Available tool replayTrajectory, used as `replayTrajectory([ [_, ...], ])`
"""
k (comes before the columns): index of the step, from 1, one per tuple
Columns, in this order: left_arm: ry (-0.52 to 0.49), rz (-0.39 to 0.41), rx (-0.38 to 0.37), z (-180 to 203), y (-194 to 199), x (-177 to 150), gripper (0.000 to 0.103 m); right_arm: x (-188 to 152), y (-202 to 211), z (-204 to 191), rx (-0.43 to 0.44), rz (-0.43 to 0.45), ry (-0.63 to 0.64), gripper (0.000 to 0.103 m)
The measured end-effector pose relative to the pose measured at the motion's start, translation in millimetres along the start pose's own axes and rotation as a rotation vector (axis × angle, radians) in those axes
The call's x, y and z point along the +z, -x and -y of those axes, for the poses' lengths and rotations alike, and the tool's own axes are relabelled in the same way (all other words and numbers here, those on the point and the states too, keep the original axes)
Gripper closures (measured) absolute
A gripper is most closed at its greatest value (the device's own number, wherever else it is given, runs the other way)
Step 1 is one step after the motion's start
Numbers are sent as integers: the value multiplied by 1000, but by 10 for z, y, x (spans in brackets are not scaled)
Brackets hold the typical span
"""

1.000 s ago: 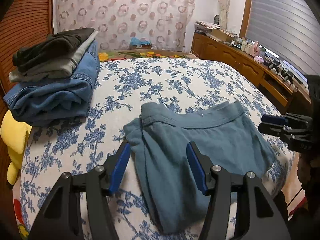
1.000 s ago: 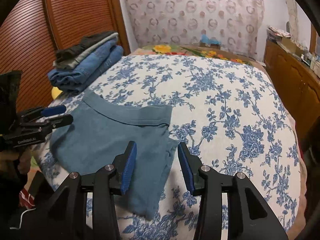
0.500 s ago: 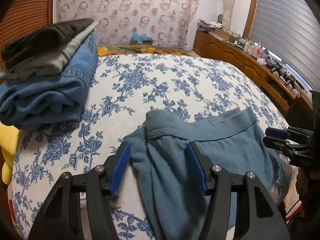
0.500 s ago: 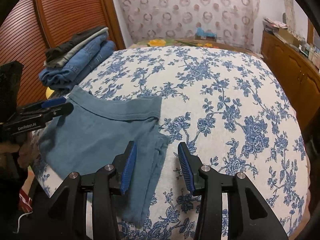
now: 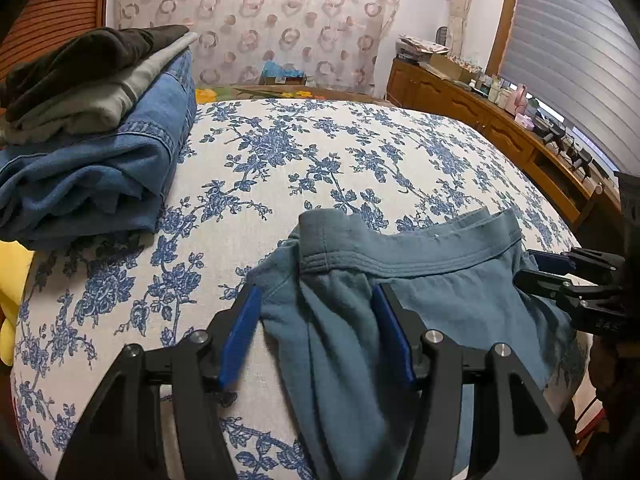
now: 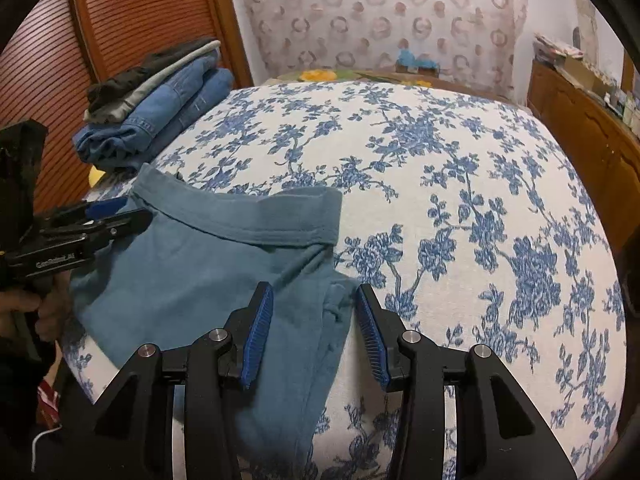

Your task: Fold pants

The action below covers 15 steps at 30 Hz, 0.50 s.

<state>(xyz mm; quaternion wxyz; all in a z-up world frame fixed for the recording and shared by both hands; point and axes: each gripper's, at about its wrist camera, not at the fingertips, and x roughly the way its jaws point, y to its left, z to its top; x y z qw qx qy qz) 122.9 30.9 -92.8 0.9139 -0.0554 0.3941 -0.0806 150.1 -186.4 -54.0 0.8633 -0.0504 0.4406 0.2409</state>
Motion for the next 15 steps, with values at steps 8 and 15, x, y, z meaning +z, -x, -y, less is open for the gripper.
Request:
replayTrajectory([
  [8,5,-2,2,-12,2,5,45,-86,-1,-30,-13,62,21,58],
  [15,26,-34,-29,-40,-9,71,45,-76,-2,-25,-9,61,24,58],
])
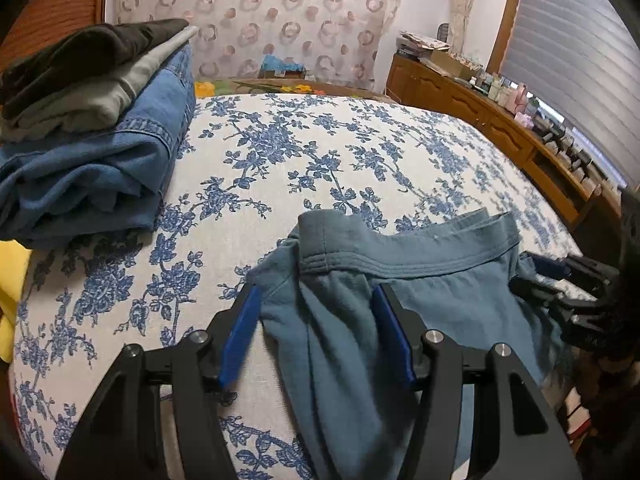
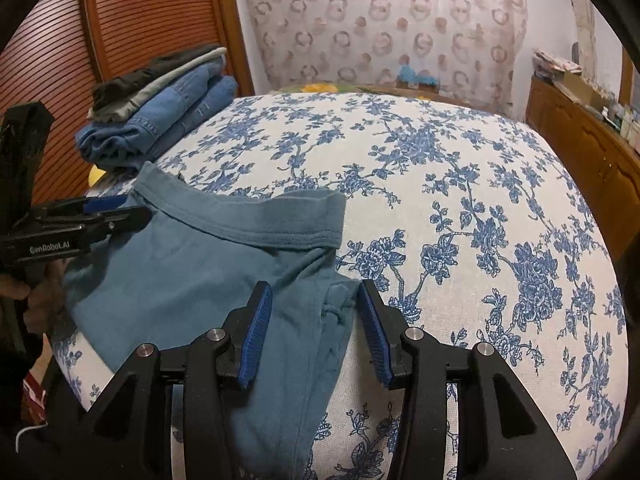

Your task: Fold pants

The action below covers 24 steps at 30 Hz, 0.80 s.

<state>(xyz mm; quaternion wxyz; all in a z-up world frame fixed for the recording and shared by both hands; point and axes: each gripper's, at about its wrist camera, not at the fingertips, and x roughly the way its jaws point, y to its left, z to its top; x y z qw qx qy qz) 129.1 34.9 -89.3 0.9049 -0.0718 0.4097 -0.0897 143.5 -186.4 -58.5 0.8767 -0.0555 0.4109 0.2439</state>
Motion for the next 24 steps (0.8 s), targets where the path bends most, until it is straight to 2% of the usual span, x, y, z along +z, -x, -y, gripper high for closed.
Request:
replayTrajectory([
  [3,63,-8,-54,-82,15,35,45,2,-4,-4,3,-4,0,58],
  [7,101,-9,-77,-120,23,44,45,6,0,15,12,-15,-12,60],
  [12,102,-9,-26,-142,18,28,45,5,5,17,13,-13,-10,61],
  [17,48,-7,17,-83,-8,11,45,4,7,17,13,-14,-9,61],
  [19,51,-6,11,-91,-17,17,45,3,6,16,13,-14,-11,61],
  [21,70,-7,-6,-123,-14,26,45,4,8,13,19,-14,-10,65],
  [24,86,-9,-52,-136,-7,25,58,2,13,13,27,-14,-12,72],
])
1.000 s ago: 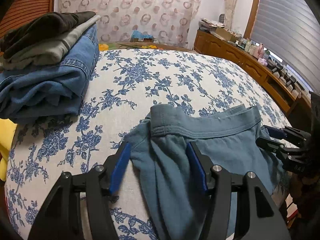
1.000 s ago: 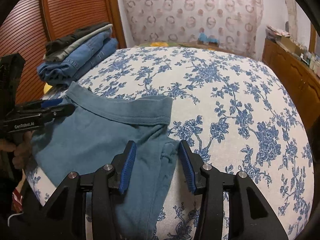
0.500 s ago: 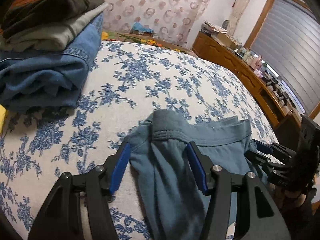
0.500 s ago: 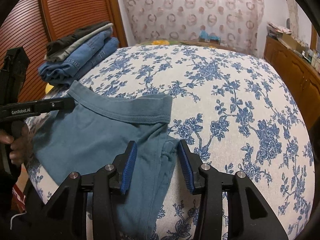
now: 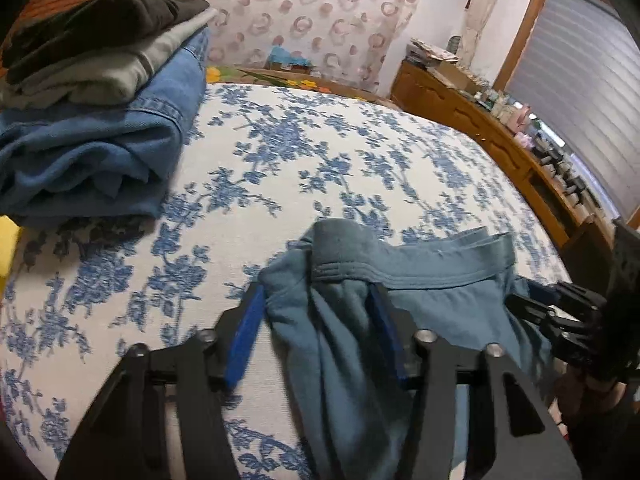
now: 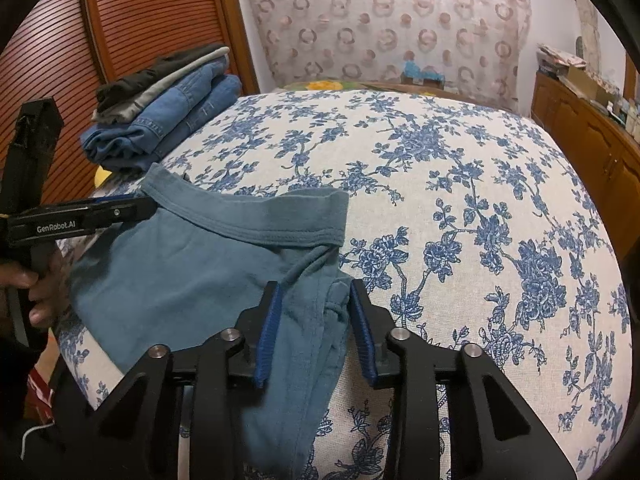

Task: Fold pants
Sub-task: 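Close both tools on the shorts corner and lift it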

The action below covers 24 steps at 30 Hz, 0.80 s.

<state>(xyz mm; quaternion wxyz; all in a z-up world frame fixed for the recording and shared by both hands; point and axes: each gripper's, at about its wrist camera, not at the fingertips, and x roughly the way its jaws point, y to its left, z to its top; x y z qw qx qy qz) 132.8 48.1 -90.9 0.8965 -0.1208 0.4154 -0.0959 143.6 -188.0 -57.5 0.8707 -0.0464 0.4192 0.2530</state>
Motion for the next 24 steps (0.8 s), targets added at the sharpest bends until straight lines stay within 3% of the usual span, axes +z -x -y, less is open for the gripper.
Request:
replayTrajectory([
  [4,32,-10,-65,-10,-9,-8,78,0,-2,16,33,-5,-8,88],
  [7,14,18,-61,44,53,-27,87,-5,6,8,36,-2,-1,93],
  [16,-71,158,-58,302,482,-12,88,34,230,-30,60,90,4,96],
  [24,-106,230,-62,416,734,82,89,125,471,-114,52,166,35,96],
])
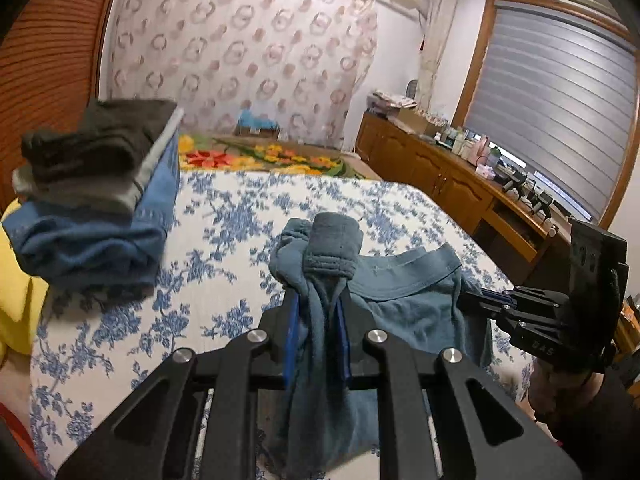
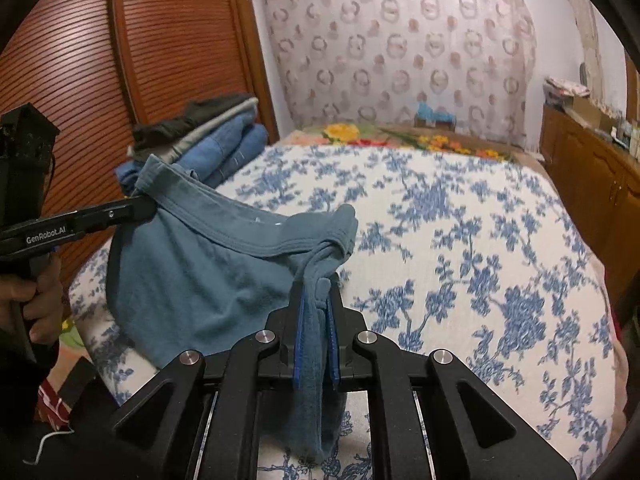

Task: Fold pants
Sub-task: 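Close both tools on the shorts corner and lift it, then carry the lifted teal shorts with both tools toward the clothes stack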

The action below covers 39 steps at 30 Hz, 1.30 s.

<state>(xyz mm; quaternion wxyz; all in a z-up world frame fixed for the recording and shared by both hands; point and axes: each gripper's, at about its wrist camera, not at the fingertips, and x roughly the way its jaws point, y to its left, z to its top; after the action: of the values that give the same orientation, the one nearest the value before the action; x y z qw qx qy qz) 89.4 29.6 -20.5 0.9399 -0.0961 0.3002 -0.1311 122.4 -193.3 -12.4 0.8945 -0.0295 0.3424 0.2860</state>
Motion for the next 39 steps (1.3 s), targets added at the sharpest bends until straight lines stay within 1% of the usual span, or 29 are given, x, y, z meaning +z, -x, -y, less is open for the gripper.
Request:
replayTrajectory([
  [11,-46,82,6,119,212,173,89,241,264,-25,-7,83,37,96],
  [19,-53,96,12,117,240,198,89,320,303,-27,-8,100,56,96],
  [31,-49,76,32,6,75,233,89,411,48,19,7,74,77,96],
  [35,-38,70,36,-47,19,300,89,478,-40,44,18,62,79,96],
  [39,-34,79,43,-77,13,419,89,618,-113,67,30,58,83,96],
])
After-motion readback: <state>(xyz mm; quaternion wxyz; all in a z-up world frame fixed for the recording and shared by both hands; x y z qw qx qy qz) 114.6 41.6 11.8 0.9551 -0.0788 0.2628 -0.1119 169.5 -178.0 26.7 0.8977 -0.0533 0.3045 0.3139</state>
